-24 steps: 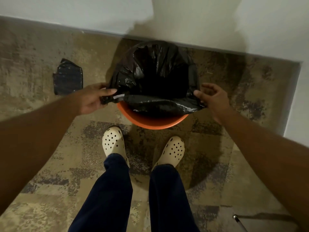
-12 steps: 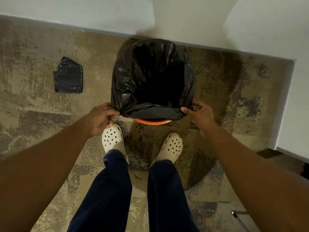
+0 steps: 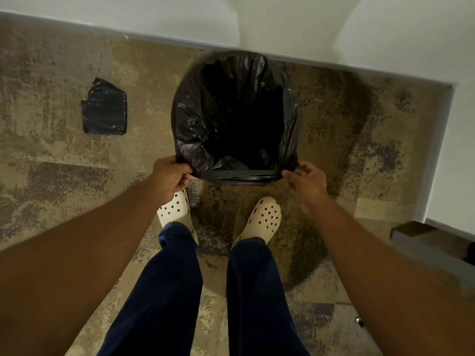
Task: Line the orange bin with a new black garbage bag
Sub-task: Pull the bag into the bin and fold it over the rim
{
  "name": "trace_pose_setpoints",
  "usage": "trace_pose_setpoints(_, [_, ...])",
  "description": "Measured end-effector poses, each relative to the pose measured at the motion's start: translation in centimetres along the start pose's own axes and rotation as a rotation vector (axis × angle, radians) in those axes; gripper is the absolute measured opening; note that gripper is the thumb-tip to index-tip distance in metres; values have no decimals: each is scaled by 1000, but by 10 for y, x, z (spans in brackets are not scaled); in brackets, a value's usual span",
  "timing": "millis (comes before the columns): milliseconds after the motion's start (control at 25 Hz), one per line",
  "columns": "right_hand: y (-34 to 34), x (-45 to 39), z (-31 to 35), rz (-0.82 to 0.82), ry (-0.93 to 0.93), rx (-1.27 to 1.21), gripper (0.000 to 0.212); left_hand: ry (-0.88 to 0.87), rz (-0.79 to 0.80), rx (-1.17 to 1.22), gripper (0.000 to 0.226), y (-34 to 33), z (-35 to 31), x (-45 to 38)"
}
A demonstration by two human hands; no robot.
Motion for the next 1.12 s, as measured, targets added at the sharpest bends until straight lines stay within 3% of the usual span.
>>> trace_pose_setpoints(120, [-9, 0, -4, -24, -35, 2, 30, 11, 15, -4, 24, -3, 0, 1])
trace_pose_setpoints(240, [-22, 4, -10, -83, -131, -66, 26, 114, 45, 176, 16, -4, -1, 4])
trace_pose_setpoints(360, [-38, 11, -18, -76, -229, -161, 26, 119, 72, 348, 27, -9, 1, 8])
trace_pose_setpoints(520, [-54, 22, -17, -81, -264, -440, 6, 73, 122, 464, 28, -20, 8, 13])
trace_pose_setpoints(600, [-60, 24, -10, -58, -180, -526, 27, 91, 140, 516, 19, -25, 14, 14])
trace_pose_setpoints(720, [-61, 24, -5, -149, -54, -425, 40, 117, 151, 607, 18, -32, 23, 19])
trace_pose_setpoints(880, [-52, 19, -11, -300, -79, -351, 28, 111, 114, 648, 34, -35, 32, 19])
trace_pose_setpoints(1000, [-42, 11, -8, -384, -154, -402, 12, 94, 85, 600, 33, -36, 32, 17])
trace_pose_setpoints(1120, [-39, 3, -5, -427, -147, -320, 21, 60, 89, 552, 35, -36, 31, 17])
Point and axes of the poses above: each hand's wrist, its own x-axis away from the middle knuckle, its own y-axis out of the back of the hand, z = x × y, the point moved 3 cm from there along -x, towards the middle knuckle, and after that the axes turned 3 degrees about x, right-handed, at the moved point
